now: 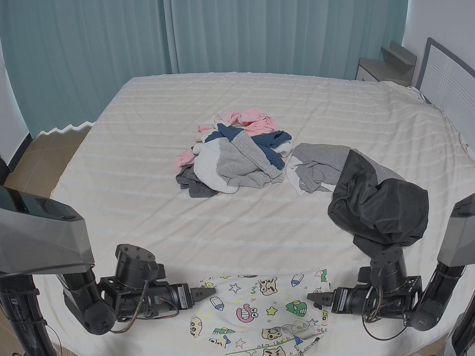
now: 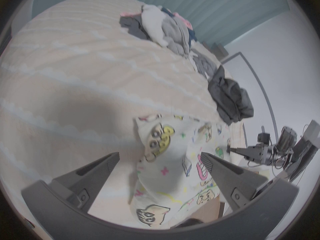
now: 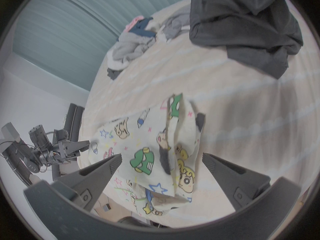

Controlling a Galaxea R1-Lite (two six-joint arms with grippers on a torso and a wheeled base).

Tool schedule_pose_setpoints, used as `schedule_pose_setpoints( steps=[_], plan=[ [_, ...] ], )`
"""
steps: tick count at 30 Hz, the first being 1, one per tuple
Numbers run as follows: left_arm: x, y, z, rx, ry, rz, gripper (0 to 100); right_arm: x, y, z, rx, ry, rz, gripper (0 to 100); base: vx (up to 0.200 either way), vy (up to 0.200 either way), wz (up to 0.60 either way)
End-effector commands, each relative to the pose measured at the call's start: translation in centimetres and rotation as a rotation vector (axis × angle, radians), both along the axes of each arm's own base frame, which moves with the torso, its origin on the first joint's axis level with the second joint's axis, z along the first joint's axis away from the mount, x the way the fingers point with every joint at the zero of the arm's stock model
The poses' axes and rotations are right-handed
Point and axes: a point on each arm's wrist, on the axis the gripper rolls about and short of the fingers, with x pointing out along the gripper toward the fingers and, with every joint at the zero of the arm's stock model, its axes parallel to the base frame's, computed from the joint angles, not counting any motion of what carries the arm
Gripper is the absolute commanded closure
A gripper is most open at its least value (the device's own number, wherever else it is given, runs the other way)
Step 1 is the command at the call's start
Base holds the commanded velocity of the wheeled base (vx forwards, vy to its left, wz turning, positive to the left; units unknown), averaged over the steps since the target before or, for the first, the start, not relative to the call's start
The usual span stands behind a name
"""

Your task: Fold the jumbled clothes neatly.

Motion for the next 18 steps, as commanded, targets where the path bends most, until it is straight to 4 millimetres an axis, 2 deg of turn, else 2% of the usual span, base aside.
schedule_pose_setpoints(
  steps=[1, 3, 4, 5, 8, 9, 10, 11, 12, 13, 14, 16, 18],
  plan=[
    [-0.7, 3.0, 3.3, -0.057, -0.109, 0.094, 0, -1.1, -2.0, 2.9, 0.052, -0.131, -0.073, 0, 0.0, 0.0, 0.0],
    [-1.3, 3.7, 5.0, -0.078, -0.171, 0.112, 0, -1.6, -2.8, 4.7, 0.084, -0.215, -0.106, 0, 0.0, 0.0, 0.0],
    [-1.3, 3.8, 5.1, -0.08, -0.177, 0.115, 0, -1.6, -2.8, 4.9, 0.087, -0.221, -0.109, 0, 0.0, 0.0, 0.0],
    [-2.3, 4.5, 7.1, -0.107, -0.251, 0.136, 0, -2.1, -3.7, 6.7, 0.096, -0.313, -0.155, 0, 0.0, 0.0, 0.0],
    [-4.7, 5.4, 10.4, -0.157, -0.393, 0.157, 0, -3.3, -5.2, 9.1, 0.034, -0.445, -0.212, 0, 0.0, 0.0, 0.0],
    [-4.7, 5.4, 10.4, -0.157, -0.393, 0.157, 0, -3.3, -5.2, 9.1, 0.034, -0.445, -0.212, 0, 0.0, 0.0, 0.0],
    [-6.6, 5.9, 12.1, -0.182, -0.478, 0.174, 0, -4.5, -6.1, 10.3, -0.012, -0.508, -0.242, 0, 0.0, 0.0, 0.0],
    [-6.6, 5.9, 12.1, -0.182, -0.478, 0.174, 0, -4.5, -6.1, 10.3, -0.012, -0.508, -0.242, 0, 0.0, 0.0, 0.0],
    [-8.7, 5.9, 13.8, -0.198, -0.556, 0.201, 0, -6.1, -6.9, 11.8, -0.029, -0.578, -0.266, 0, 0.0, 0.0, 0.0],
    [-9.5, 6.0, 14.2, -0.185, -0.569, 0.231, 0, -7.0, -7.4, 12.2, -0.036, -0.596, -0.272, 0, 0.0, 0.0, 0.0],
    [-9.5, 6.0, 14.2, -0.185, -0.569, 0.231, 0, -7.0, -7.4, 12.2, -0.036, -0.596, -0.272, 0, 0.0, 0.0, 0.0],
    [-11.8, 6.7, 14.2, -0.05, -0.569, 0.334, 0, -9.6, -8.7, 13.2, -0.083, -0.628, -0.294, 0, 0.0, 0.0, 0.0],
    [-14.0, 7.6, 14.6, -0.016, -0.597, 0.38, 0, -12.1, -9.9, 14.0, -0.126, -0.634, -0.337, 0, 0.0, 0.0, 0.0]
  ],
)
